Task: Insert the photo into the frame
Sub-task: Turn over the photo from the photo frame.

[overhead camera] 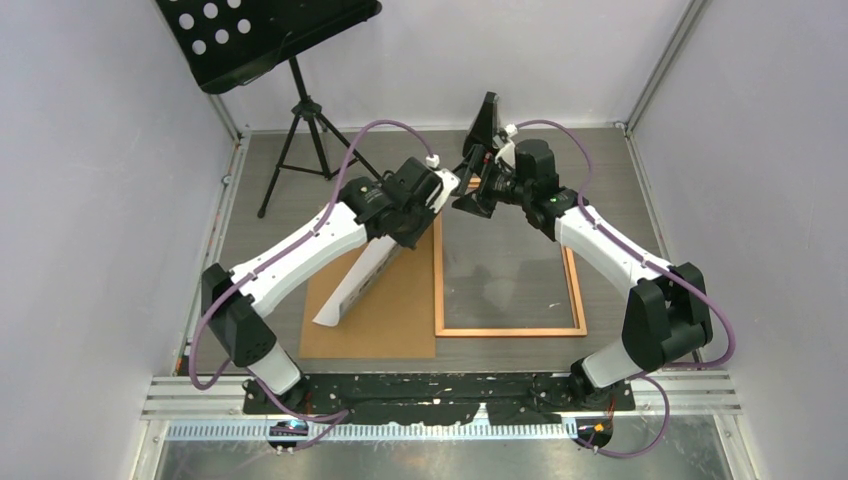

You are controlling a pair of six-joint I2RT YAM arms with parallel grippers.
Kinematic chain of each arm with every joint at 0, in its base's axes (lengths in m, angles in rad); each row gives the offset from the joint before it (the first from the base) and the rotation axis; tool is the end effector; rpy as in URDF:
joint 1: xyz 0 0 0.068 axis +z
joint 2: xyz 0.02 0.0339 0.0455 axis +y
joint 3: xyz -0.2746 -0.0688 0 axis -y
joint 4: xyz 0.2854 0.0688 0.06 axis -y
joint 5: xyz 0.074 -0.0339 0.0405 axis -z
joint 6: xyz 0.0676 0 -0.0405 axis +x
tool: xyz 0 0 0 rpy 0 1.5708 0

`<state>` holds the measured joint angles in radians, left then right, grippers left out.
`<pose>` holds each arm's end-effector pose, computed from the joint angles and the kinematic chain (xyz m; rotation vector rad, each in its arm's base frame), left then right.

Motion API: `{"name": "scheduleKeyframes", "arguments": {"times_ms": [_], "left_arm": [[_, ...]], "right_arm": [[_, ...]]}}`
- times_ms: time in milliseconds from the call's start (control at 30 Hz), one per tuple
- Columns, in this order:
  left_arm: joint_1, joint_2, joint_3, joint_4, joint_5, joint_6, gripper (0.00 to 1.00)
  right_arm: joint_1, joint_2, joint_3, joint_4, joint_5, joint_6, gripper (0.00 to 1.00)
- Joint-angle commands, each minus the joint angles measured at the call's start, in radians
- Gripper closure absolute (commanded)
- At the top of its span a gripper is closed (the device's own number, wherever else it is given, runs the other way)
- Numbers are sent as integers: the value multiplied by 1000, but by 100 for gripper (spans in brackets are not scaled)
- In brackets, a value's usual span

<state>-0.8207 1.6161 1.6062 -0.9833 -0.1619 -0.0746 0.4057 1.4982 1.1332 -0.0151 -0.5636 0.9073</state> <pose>0.2774 -0.2817 0.3271 0.8720 2.3967 -0.1414 0.3624 0.1949 0.2929 0.1238 2.1627 1.3663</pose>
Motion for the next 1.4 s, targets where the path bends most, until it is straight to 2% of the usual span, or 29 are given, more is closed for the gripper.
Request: {"name": "scheduleKeyframes", "arguments": {"times_ms": [0, 167, 633, 767, 867, 1033, 1100, 1300, 1333, 1367], "left_arm": [[-20, 26, 49, 39, -67, 19, 100], [-53, 66, 66, 35, -105, 22, 100], [-156, 204, 160, 7, -213, 30, 100], [-179, 244, 193, -7, -221, 30, 100], [-194, 258, 198, -9, -224, 31, 100], [-216, 273, 208, -14, -211, 32, 98], [-226, 281, 222, -20, -211, 30, 98], [-255, 292, 236, -25, -211, 35, 94], [-260, 292, 238, -27, -210, 36, 91], [-264, 291, 241, -27, -208, 39, 84]], "right_arm": [[3, -28, 19, -76, 73, -37, 7], [2, -31, -19, -100, 116, -38, 16], [-1, -31, -139, -54, 144, -17, 21], [-13, -32, -175, -24, 144, -6, 29], [-33, -36, -195, -5, 150, -4, 39], [-64, -46, -232, 9, 168, 1, 66], [-70, -46, -235, 9, 175, 1, 72], [-83, -47, -238, 9, 188, -6, 76], [-86, -47, -239, 9, 189, -7, 77], [-93, -48, -240, 10, 193, -8, 78]]}}
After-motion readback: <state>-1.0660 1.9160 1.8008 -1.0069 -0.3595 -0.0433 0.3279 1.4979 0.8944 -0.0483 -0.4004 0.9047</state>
